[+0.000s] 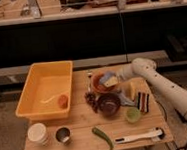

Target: Wipe red bowl with sponge

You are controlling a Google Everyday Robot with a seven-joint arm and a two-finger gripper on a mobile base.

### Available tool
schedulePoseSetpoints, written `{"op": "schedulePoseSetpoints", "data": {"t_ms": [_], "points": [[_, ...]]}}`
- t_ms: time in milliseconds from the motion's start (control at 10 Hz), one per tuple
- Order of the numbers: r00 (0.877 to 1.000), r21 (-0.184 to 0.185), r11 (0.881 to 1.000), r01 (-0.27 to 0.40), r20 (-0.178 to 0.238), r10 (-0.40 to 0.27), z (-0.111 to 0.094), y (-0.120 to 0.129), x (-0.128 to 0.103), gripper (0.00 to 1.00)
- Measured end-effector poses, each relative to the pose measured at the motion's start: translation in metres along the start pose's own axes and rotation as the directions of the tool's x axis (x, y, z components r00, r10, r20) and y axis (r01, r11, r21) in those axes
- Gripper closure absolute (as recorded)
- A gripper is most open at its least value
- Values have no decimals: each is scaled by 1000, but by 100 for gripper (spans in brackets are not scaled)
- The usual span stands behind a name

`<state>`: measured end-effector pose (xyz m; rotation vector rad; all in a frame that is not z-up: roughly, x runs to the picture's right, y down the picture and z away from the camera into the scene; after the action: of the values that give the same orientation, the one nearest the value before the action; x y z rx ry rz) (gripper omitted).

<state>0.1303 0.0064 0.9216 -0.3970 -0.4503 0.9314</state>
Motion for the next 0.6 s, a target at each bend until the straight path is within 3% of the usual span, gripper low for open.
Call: {"op": "schedulePoseSetpoints", "data": {"t_ms": [300, 600], "points": [[1000, 19, 1000, 8, -18, -7, 13, -1, 1, 100], [1000, 14, 1000, 17, -26, -17, 30, 5, -7, 100]]}}
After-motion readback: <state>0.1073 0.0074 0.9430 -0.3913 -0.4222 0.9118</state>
